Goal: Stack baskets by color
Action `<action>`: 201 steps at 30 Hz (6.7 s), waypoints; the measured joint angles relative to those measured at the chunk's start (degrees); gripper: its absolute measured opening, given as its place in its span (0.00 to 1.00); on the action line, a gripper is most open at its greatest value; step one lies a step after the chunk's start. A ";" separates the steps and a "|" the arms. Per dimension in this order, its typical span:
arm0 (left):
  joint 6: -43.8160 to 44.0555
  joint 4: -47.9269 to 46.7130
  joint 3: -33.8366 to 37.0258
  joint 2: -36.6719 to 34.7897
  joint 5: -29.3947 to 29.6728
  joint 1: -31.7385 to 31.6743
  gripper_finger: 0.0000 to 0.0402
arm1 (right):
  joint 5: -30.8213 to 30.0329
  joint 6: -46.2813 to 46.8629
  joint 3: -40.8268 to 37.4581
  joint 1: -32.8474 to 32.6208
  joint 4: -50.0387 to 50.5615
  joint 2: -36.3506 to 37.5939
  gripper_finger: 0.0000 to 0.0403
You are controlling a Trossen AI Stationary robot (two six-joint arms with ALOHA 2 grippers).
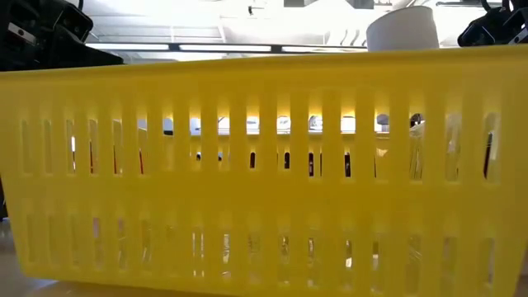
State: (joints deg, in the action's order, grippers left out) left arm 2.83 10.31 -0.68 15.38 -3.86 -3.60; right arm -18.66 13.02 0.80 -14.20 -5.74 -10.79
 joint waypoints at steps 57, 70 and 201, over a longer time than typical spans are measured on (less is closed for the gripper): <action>8.96 0.26 -0.01 0.00 0.00 0.00 0.22 | 8.17 -11.51 4.27 0.02 -28.01 -0.41 0.24; 9.01 0.20 -0.01 -0.02 0.00 0.00 0.22 | 4.95 7.03 33.99 -0.55 27.00 -18.18 0.24; 9.03 -2.88 -0.01 -0.02 0.00 0.00 0.22 | 11.13 20.52 60.22 -9.30 49.50 -71.94 0.00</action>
State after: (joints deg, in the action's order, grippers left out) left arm 11.86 7.43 -0.69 15.35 -3.86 -3.60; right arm -7.52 33.53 61.01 -23.50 43.76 -82.73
